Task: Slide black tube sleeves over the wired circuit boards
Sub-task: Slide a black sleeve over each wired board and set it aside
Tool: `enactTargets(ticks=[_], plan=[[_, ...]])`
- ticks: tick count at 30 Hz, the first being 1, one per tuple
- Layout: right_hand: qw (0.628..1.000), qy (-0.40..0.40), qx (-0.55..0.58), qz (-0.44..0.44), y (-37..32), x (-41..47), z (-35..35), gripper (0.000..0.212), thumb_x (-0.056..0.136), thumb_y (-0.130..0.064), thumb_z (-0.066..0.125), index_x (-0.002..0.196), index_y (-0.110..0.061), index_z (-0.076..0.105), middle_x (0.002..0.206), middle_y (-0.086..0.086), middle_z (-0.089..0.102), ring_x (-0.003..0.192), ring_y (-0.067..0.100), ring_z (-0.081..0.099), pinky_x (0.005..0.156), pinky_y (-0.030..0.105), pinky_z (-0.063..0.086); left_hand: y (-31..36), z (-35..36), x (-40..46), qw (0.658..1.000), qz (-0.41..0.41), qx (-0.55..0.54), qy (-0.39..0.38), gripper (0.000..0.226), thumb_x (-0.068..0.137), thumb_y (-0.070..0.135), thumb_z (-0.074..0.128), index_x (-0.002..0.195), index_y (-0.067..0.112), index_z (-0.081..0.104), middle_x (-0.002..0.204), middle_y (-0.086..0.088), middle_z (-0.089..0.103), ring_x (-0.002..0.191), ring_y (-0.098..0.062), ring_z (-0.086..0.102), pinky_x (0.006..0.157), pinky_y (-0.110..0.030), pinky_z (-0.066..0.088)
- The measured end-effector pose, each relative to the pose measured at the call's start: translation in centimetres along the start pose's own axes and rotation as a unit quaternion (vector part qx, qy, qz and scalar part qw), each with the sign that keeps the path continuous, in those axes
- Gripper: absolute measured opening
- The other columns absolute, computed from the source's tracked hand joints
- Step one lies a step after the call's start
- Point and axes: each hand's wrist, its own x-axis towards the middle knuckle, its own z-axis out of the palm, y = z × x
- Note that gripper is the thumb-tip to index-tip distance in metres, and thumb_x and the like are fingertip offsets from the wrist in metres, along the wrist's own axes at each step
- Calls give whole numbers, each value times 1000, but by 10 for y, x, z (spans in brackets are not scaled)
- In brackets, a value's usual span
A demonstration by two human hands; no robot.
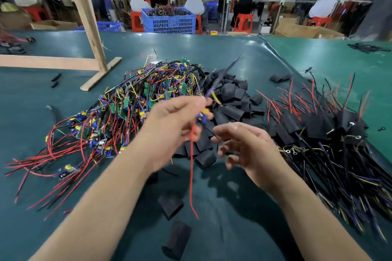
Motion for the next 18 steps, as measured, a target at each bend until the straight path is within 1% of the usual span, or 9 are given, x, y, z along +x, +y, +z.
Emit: enactTargets(ticks=[3,6,9,11,12,13,15,16,18], plan=[[1000,-16,-9,-3,1,-1,3,32,86,-44,65,95,-15,74,84,10,70,61,20,64,43,25,48,-20,18,0,1000,0,17,-3,14,95,14,58,95,11,72,75,-2,70,55,-14,57,53,-21,48],[998,46,-31,-26,4,0,6,23,77,-37,68,90,-18,71,71,5,68,54,18,64,42,23,48,-35,25,5,999,13,34,20,15,96,12,59,92,14,73,68,4,69,53,-9,60,52,-18,49],[995,86,-48,-32,6,1,3,21,78,-29,70,92,-13,71,71,4,68,55,17,61,42,21,45,-47,28,6,999,19,40,18,17,97,13,57,93,17,73,61,10,66,48,-3,57,48,-16,47],[993,102,-60,-28,5,1,0,7,82,-20,72,87,-15,71,71,1,68,58,17,61,43,21,44,-53,26,6,997,42,66,15,17,97,14,58,97,18,75,63,10,66,52,-4,59,54,-19,50],[992,112,-52,-25,4,2,-3,3,83,-16,72,85,-14,70,70,0,68,59,18,63,44,21,45,-56,21,7,988,77,129,27,17,96,12,60,100,17,75,71,9,69,60,-5,62,62,-21,53],[991,126,-38,-23,2,2,-5,4,83,-14,72,83,-14,68,69,0,68,58,18,64,44,21,45,-59,13,8,966,120,224,44,18,95,8,61,104,16,75,83,7,71,73,-6,64,73,-22,53],[986,163,-18,-33,-3,5,-11,8,86,-13,70,82,-14,63,74,4,71,56,18,65,44,22,47,-61,-4,9,891,176,415,62,28,89,-2,60,107,14,74,102,3,69,96,-11,60,91,-18,44],[983,179,-9,-41,-5,6,-15,11,89,-12,67,82,-14,59,79,8,73,56,19,64,44,23,47,-61,-13,9,861,189,469,58,33,85,-5,59,107,13,74,105,2,68,103,-15,55,95,-16,38],[978,202,11,-56,-9,8,-23,15,94,-11,61,85,-15,50,84,15,75,55,19,63,44,23,46,-63,-25,8,834,196,514,47,36,82,-3,58,108,15,74,110,3,65,110,-18,48,101,-20,32]])
